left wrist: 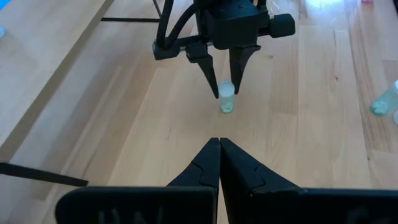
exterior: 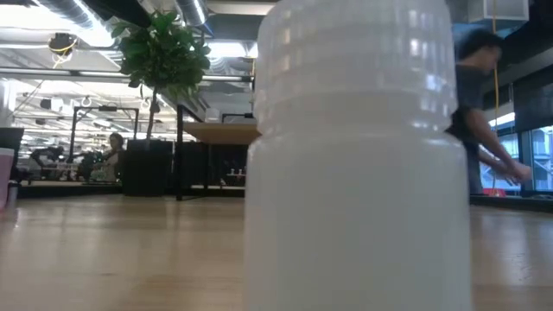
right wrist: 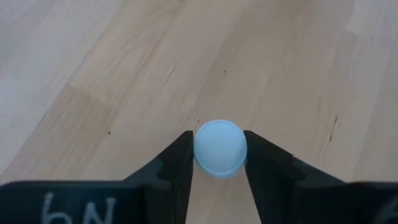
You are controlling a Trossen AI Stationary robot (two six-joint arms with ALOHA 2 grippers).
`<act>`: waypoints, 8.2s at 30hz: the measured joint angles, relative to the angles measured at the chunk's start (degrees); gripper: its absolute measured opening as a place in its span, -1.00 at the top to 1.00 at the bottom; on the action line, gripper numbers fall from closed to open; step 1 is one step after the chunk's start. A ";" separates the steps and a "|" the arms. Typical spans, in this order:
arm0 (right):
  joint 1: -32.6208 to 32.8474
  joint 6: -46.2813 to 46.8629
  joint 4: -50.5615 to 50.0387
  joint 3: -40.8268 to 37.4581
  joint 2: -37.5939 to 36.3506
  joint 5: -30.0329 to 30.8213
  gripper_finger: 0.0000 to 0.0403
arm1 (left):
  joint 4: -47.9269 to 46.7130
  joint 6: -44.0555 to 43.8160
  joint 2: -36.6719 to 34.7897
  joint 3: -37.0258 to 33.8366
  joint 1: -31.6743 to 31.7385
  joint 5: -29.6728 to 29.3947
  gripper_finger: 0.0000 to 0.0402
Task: Pick and place medicine bottles onto shelf by color
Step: Put the center green pill bottle on the shelf, then put the top left pink pill bottle on the shelf
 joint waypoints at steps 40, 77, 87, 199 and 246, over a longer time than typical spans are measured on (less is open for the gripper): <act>-9.83 10.40 -20.69 11.08 -19.78 13.57 0.37 | 0.24 -0.10 0.02 0.00 0.02 0.00 1.00; -33.13 11.83 -21.66 18.34 -15.06 14.01 0.36 | 0.62 -0.35 0.02 0.00 0.02 -4.72 1.00; -36.03 13.02 -19.94 18.32 -12.15 14.12 0.36 | 0.62 -0.46 0.02 0.00 0.02 -4.74 1.00; -37.79 12.96 -19.82 18.32 -9.11 13.05 -0.02 | 0.62 -4.65 0.02 0.00 0.02 -16.77 1.00; -37.70 13.00 -16.66 19.72 -10.80 15.47 -0.17 | 0.60 -4.89 0.00 0.00 0.02 -16.59 1.00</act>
